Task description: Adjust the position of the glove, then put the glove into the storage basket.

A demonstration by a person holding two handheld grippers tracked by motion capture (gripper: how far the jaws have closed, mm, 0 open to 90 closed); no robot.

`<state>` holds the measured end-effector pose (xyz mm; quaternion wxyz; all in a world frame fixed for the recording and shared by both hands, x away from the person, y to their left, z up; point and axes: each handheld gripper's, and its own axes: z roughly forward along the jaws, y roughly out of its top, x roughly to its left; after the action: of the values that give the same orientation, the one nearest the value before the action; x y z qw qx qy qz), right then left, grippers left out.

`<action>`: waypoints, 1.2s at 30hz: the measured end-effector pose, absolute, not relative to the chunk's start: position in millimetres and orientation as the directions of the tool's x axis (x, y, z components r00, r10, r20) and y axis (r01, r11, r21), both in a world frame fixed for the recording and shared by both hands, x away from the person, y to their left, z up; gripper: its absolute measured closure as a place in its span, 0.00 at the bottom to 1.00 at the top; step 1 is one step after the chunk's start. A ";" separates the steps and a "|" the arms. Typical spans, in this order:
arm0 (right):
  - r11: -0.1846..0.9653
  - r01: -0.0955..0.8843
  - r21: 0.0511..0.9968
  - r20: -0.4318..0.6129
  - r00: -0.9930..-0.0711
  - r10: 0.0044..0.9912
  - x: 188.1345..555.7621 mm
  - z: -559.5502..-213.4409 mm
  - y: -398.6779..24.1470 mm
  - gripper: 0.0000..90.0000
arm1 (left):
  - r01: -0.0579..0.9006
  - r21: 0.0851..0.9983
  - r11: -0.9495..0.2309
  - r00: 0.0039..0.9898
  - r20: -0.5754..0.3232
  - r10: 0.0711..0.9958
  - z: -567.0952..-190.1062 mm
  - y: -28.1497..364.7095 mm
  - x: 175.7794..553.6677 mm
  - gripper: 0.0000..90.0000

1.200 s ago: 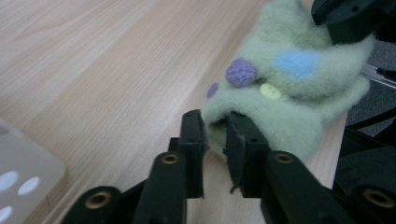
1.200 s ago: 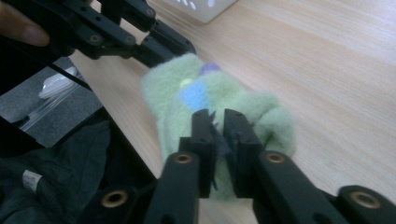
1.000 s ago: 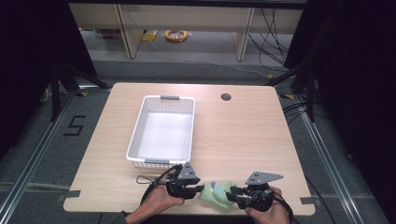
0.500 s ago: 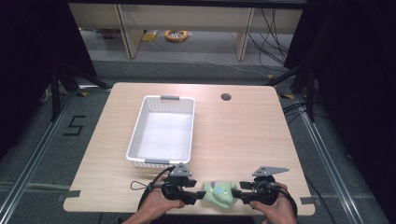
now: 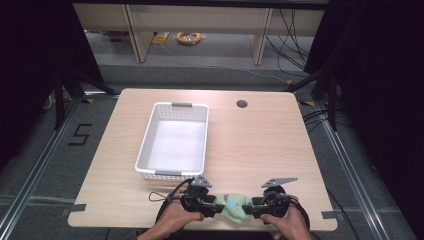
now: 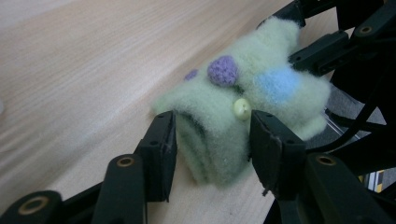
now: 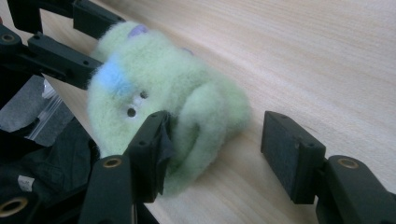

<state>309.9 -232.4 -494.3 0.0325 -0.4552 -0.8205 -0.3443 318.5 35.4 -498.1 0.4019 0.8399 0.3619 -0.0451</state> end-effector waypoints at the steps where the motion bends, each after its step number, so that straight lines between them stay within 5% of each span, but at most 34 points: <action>1: 0.341 0.770 0.539 0.371 -0.580 0.725 310.0 -495.4 -232.0 0.50 | 0.642 0.642 -0.419 0.737 -0.365 0.570 -499.8 35.3 318.8 0.58; 19: 0.304 0.774 0.556 0.460 -0.591 0.663 312.1 -507.7 -232.3 0.70 | 0.663 0.619 -0.421 0.727 -0.398 0.560 -508.3 33.4 320.2 0.59; 36: 0.317 0.741 0.592 0.457 -0.633 0.625 310.0 -506.2 -231.9 0.83 | 0.651 0.652 -0.388 0.731 -0.401 0.553 -508.4 37.3 311.8 0.78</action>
<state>310.0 -231.9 -506.2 0.0715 -0.4225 -0.8085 -0.4035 311.8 37.3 -508.4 0.4182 0.8310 0.3621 -0.0589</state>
